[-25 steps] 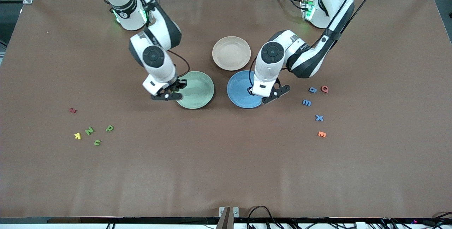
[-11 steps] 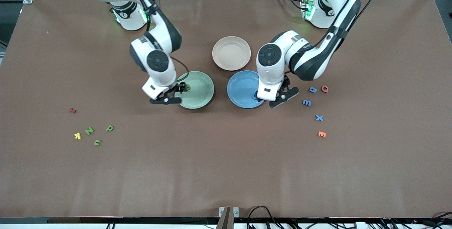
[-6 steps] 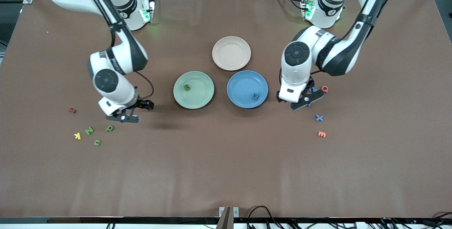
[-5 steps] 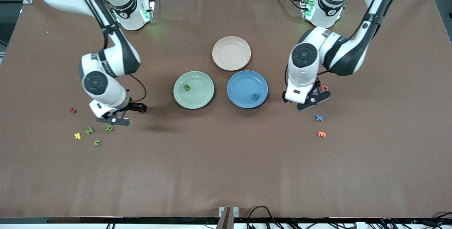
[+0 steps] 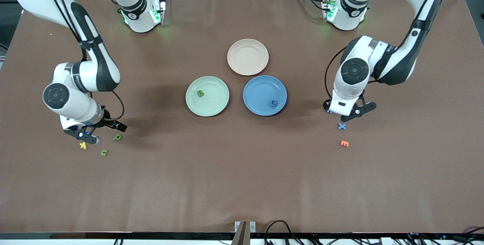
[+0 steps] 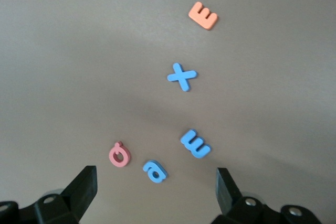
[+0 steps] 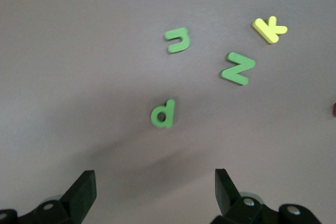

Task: Sort letters by color into matching plates
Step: 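Return the right gripper to green letters while the left gripper returns to blue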

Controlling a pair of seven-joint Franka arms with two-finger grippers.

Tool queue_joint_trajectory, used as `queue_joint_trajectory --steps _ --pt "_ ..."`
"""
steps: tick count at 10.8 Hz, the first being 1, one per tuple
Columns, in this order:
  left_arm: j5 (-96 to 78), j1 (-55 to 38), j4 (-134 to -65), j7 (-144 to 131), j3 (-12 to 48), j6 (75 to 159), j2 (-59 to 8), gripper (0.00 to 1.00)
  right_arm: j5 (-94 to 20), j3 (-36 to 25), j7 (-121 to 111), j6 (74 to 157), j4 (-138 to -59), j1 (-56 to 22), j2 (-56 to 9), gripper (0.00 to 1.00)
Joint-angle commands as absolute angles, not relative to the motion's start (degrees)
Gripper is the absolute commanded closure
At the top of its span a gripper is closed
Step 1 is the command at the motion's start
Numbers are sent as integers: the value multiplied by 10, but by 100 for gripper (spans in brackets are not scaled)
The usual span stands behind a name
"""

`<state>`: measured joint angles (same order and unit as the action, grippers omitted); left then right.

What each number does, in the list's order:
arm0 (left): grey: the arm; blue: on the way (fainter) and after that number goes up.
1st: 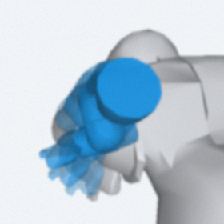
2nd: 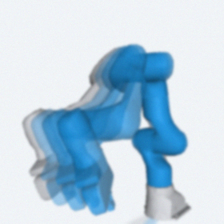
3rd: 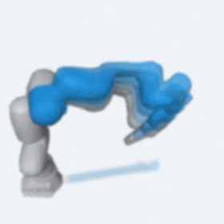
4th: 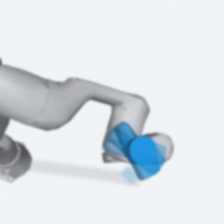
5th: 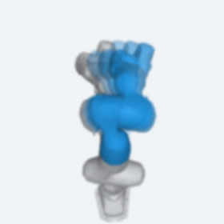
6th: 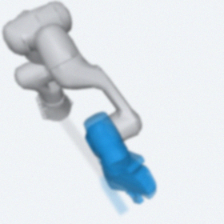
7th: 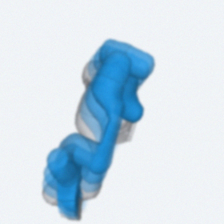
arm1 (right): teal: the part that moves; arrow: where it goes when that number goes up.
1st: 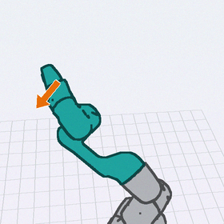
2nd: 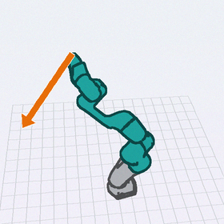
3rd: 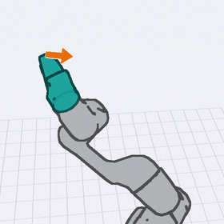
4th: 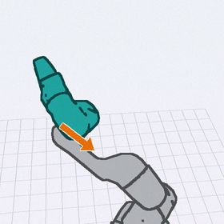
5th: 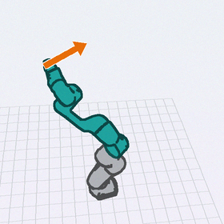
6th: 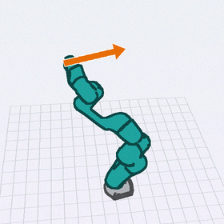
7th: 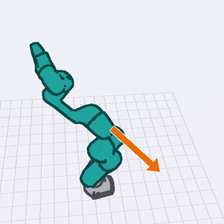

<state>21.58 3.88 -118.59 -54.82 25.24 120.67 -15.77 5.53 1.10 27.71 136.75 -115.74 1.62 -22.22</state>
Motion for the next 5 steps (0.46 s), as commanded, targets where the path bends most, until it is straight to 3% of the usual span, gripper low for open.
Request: queue_joint_trajectory --steps 1,5 --pt "217 96 -1257 -523 275 1289 -119 0 -26 -20 282 1428 -1147 12 -260 0" --pt "216 227 -1352 -486 357 1455 -120 0 -36 -32 282 1447 -1117 14 -308 0"
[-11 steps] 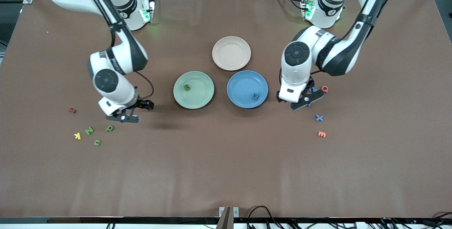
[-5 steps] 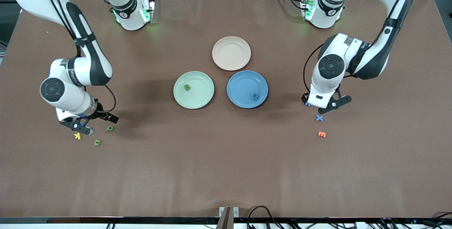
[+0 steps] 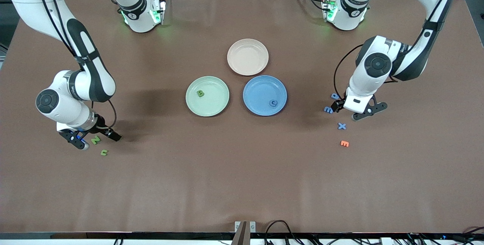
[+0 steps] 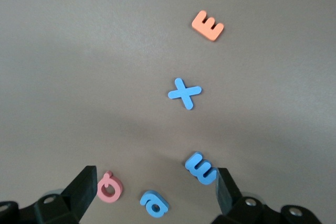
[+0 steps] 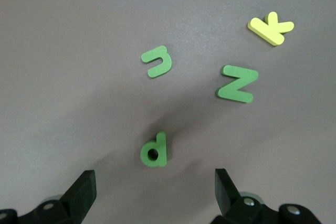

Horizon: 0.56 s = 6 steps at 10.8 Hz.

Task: Sort letters by color into matching plates
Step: 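Return the right gripper to green letters while the left gripper returns to blue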

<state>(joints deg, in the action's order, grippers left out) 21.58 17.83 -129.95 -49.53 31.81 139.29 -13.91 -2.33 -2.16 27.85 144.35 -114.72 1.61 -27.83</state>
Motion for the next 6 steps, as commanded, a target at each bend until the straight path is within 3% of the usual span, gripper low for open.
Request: queue_joint_trajectory --steps 1,6 --pt "216 228 -1367 -486 361 1480 -118 0 -36 -33 282 1448 -1114 14 -315 0" --pt "217 228 -1449 -486 370 1581 -93 0 -38 -33 283 1478 -1104 12 -342 0"
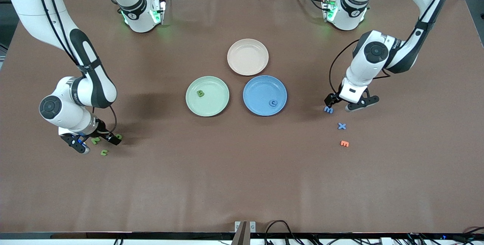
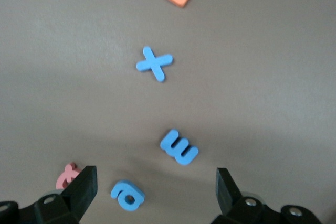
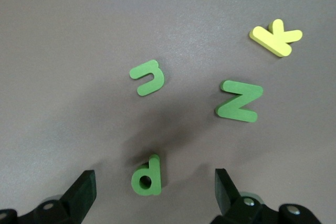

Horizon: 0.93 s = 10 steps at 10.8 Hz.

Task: Sort letters by color into matching plates
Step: 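Return the right gripper to green letters while the left gripper returns to blue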

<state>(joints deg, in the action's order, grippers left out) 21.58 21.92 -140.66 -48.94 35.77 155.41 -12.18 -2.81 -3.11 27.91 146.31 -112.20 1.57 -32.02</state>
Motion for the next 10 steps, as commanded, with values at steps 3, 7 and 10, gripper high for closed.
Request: queue_joint_trajectory --steps 3,7,10 --pt "229 228 -1480 -458 371 1637 -102 0 -73 -33 283 1481 -1088 0 -358 0" --pt "341 234 -1480 -422 367 1649 -126 0 -75 -33 283 1481 -1086 -4 -361 0" --pt "470 296 -1474 -422 368 1652 -160 0 -75 -33 280 1483 -1088 -3 -363 5"
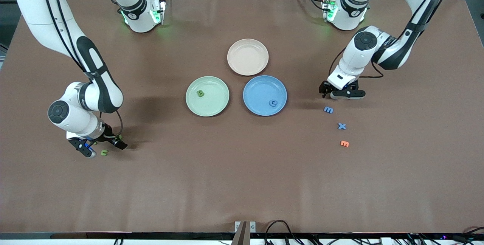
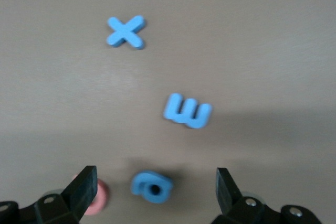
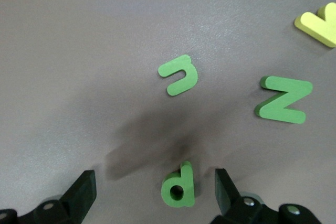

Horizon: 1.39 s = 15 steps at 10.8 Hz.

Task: Sort letters by color into matching plates
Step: 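Grasp green d with the right gripper while the left gripper nears blue a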

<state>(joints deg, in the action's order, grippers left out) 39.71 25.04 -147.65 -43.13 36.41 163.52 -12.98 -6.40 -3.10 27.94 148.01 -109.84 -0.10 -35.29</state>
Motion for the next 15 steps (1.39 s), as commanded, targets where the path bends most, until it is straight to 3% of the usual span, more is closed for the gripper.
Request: queue_joint_trajectory --steps 1,2,4,9,15 --pt "485 297 -1470 -421 368 1652 -170 0 -74 -33 277 1484 -1090 -1 -364 15" --pt "498 296 -1470 -421 368 1652 -173 0 -73 -33 275 1491 -1091 -1 -367 25" --pt "510 291 -1470 -418 368 1652 -174 0 -72 -33 274 1501 -1095 -1 -371 35" --pt "513 276 -1466 -377 370 1651 -177 0 -70 -33 274 1501 -1110 0 -367 45" --pt "514 270 -1461 -379 370 1649 -182 1 -69 -33 274 1501 -1145 -1 -340 49"
